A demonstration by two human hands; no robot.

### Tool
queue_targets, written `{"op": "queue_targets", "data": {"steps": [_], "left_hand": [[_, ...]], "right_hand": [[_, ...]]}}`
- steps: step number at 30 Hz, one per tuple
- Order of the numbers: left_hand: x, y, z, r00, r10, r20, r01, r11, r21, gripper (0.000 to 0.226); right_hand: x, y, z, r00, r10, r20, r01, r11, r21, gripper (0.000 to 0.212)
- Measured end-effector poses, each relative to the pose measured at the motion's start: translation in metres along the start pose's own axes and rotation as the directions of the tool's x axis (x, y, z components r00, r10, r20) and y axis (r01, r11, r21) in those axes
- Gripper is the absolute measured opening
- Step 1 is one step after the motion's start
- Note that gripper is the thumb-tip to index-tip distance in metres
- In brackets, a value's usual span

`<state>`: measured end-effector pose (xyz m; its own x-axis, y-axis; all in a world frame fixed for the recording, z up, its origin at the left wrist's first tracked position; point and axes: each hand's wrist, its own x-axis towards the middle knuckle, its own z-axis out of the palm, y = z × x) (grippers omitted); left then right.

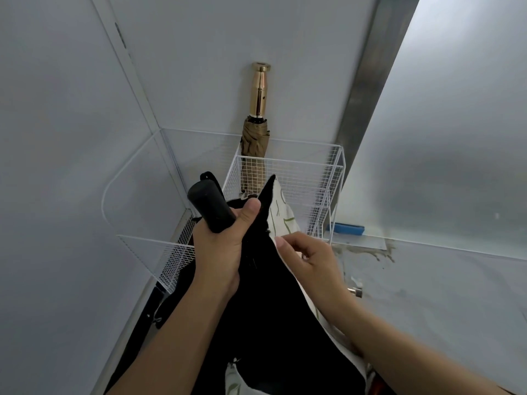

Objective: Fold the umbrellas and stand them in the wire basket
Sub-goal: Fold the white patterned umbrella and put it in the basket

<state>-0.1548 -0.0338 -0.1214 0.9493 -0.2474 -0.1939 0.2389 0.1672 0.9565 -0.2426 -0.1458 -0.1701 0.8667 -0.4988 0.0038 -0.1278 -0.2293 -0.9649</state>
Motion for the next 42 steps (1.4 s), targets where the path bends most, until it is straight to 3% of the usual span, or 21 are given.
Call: {"op": "queue_targets", "data": {"steps": [4,8,13,16,18,20,22,24,26,28,29,31,33,34,36,38,40,42], "left_hand": [[-0.007,-0.003,0.005,0.999,0.031,0.041,-0.031,0.999,-0.011,0.031],[-0.01,-0.004,0.004,0.996,0.075,0.058,-0.077,0.997,0.03,0.02],[0.005,-0.01,-0.004,0.981,0.117,-0.153,-0.096,0.986,0.135,0.027],[0.017,-0.01,-0.01,0.957,0.102,-0.271,-0.071,0.99,0.123,0.025],[0.017,-0.01,-0.01,0.965,0.064,-0.253,-0.048,0.996,0.072,0.019],[0.012,-0.008,-0.007,0.981,0.036,-0.192,-0.034,0.999,0.015,0.03],[0.01,-0.006,-0.006,0.985,0.031,-0.167,-0.028,0.999,0.021,0.034],[0.015,-0.005,-0.009,0.978,0.024,-0.208,-0.019,0.999,0.027,0.023],[0.021,-0.006,-0.012,0.958,0.038,-0.283,-0.029,0.999,0.037,0.023],[0.023,-0.009,-0.015,0.943,0.087,-0.321,-0.06,0.994,0.092,0.028],[0.023,-0.01,-0.015,0.94,0.116,-0.321,-0.08,0.989,0.123,0.027],[0.021,-0.012,-0.013,0.942,0.159,-0.297,-0.11,0.978,0.175,0.026],[0.022,-0.011,-0.013,0.947,0.179,-0.265,-0.124,0.97,0.211,0.028],[0.023,-0.011,-0.013,0.951,0.18,-0.253,-0.123,0.967,0.223,0.028],[0.026,-0.011,-0.014,0.953,0.176,-0.245,-0.119,0.965,0.232,0.029],[0.029,-0.011,-0.017,0.955,0.145,-0.259,-0.095,0.976,0.194,0.027],[0.033,-0.01,-0.019,0.951,0.076,-0.301,-0.043,0.992,0.116,0.025],[0.038,-0.01,-0.022,0.933,-0.01,-0.36,0.017,1.0,0.016,0.024]], "right_hand": [[-0.004,0.016,0.015,0.981,-0.168,-0.094,0.108,0.886,-0.45,0.046],[0.0,0.019,0.019,0.984,-0.165,-0.075,0.098,0.831,-0.548,0.059],[0.0,0.019,0.015,0.986,-0.13,0.103,0.157,0.935,-0.317,0.056],[0.002,0.017,0.007,0.973,-0.058,0.225,0.094,0.984,-0.149,0.027],[0.003,0.021,0.007,0.975,-0.112,0.19,0.15,0.968,-0.201,0.006],[0.003,0.023,0.008,0.982,-0.129,0.137,0.164,0.945,-0.284,0.001],[0.003,0.023,0.01,0.988,-0.098,0.119,0.13,0.944,-0.303,0.016],[0.005,0.014,0.004,0.994,-0.044,0.104,0.07,0.964,-0.257,0.038],[0.008,0.002,-0.008,0.992,0.021,0.121,-0.012,0.997,-0.073,0.051],[0.008,-0.008,-0.021,0.969,0.055,0.239,-0.082,0.991,0.104,0.054],[0.005,-0.011,-0.026,0.946,0.093,0.312,-0.113,0.993,0.045,0.058],[-0.001,-0.01,-0.029,0.916,0.174,0.361,-0.025,0.924,-0.382,0.052],[0.003,0.0,-0.032,0.952,0.143,0.27,0.099,0.692,-0.715,0.031],[0.007,0.003,-0.038,0.977,0.125,0.175,0.052,0.653,-0.756,0.033],[0.02,0.012,-0.058,0.992,0.107,-0.059,-0.118,0.708,-0.697,0.031],[0.032,0.016,-0.077,0.97,0.13,-0.207,-0.215,0.855,-0.472,0.023],[0.034,0.014,-0.083,0.952,0.178,-0.249,-0.211,0.971,-0.111,0.026],[0.03,0.006,-0.081,0.933,0.193,-0.304,-0.168,0.98,0.106,0.021]]}}
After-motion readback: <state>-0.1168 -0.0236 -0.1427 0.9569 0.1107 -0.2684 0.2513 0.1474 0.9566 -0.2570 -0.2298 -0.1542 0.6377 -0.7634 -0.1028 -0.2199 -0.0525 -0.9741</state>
